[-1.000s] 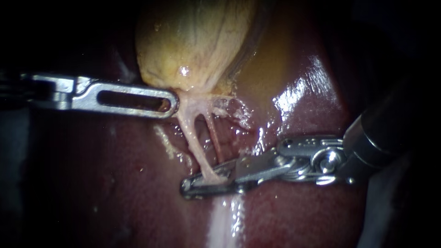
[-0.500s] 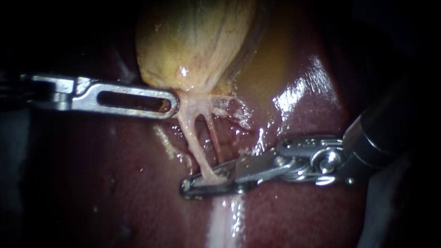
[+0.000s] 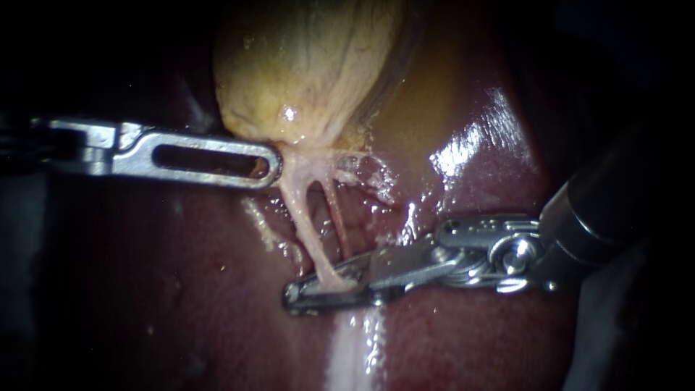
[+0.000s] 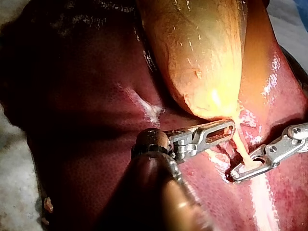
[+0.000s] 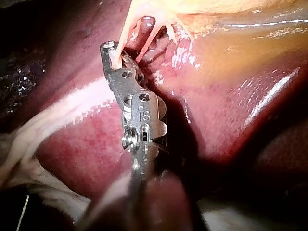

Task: Going back first clip left tube

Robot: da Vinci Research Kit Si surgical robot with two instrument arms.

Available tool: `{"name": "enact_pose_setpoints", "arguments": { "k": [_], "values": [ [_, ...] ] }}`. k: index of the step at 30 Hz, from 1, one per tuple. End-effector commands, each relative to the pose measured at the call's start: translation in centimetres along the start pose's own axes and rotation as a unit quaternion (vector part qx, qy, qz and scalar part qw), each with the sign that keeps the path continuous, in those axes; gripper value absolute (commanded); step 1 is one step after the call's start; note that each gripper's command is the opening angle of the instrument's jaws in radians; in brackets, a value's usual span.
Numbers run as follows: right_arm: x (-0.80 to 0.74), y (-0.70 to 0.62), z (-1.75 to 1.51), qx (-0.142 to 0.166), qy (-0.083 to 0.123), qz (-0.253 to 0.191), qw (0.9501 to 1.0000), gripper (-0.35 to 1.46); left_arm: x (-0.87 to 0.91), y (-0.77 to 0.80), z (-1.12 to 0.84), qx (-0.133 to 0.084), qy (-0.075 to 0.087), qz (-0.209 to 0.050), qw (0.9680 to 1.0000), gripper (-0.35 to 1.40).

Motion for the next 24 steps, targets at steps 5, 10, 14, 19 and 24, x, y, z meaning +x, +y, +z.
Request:
{"name": "enact_pose_setpoints", "arguments": {
  "k": [5, 10, 14, 19, 24],
  "values": [
    [0.00, 0.00, 0.00, 0.000, 0.000, 0.000, 1.0000, -0.35, 0.00, 0.00, 0.00, 0.000, 0.000, 0.000, 1.0000, -0.35],
    [0.03, 0.02, 0.05, -0.027, 0.026, -0.023, 0.9990, 0.28, 0.00, 0.00, 0.00, 0.000, 0.000, 0.000, 1.0000, -0.35],
    [0.07, 0.07, 0.10, -0.052, 0.039, -0.044, 0.9969, 0.46, -0.01, 0.01, -0.01, -0.001, -0.001, 0.000, 1.0000, -0.35],
    [0.09, 0.10, 0.11, -0.076, 0.053, -0.059, 0.9939, 0.49, -0.02, 0.02, -0.01, -0.001, -0.001, 0.000, 1.0000, -0.35],
    [0.15, 0.11, 0.03, -0.086, 0.057, -0.069, 0.9923, 0.49, -0.02, 0.03, -0.01, -0.001, -0.002, 0.000, 1.0000, -0.35]
  ]
}}
